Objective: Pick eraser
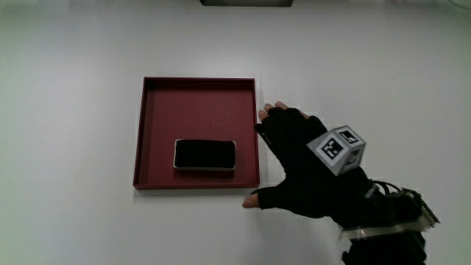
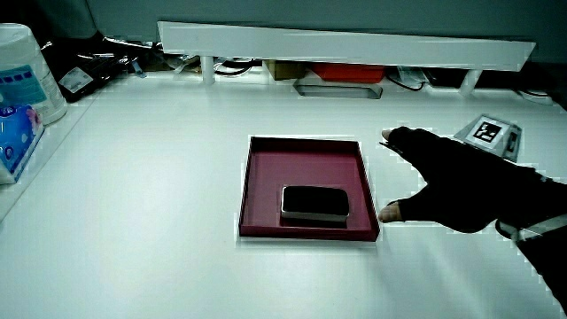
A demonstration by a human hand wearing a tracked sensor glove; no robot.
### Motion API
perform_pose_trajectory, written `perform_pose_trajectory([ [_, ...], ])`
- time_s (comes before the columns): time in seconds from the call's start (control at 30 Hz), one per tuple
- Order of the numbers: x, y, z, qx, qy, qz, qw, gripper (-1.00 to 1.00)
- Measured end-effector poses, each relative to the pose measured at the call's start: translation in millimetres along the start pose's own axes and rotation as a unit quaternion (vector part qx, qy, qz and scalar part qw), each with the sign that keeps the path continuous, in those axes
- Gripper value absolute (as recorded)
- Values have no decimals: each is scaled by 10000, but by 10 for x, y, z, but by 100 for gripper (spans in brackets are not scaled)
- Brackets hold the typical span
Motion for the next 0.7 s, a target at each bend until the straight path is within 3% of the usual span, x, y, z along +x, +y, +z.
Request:
perform_pose_trajectory([
  [0.07,-23,96,-24,-15,-148,-4,9999,0],
  [0.1,-17,151,-51,-96,-123,-136,9998,0],
  [0.27,-57,403,-137,153,-889,-178,9958,0],
  [0.37,-56,538,-186,129,-961,-243,9950,0],
  [0.47,-56,652,-228,143,-743,-266,9968,0],
  [0.7,45,873,-425,15,-749,-430,9963,0],
])
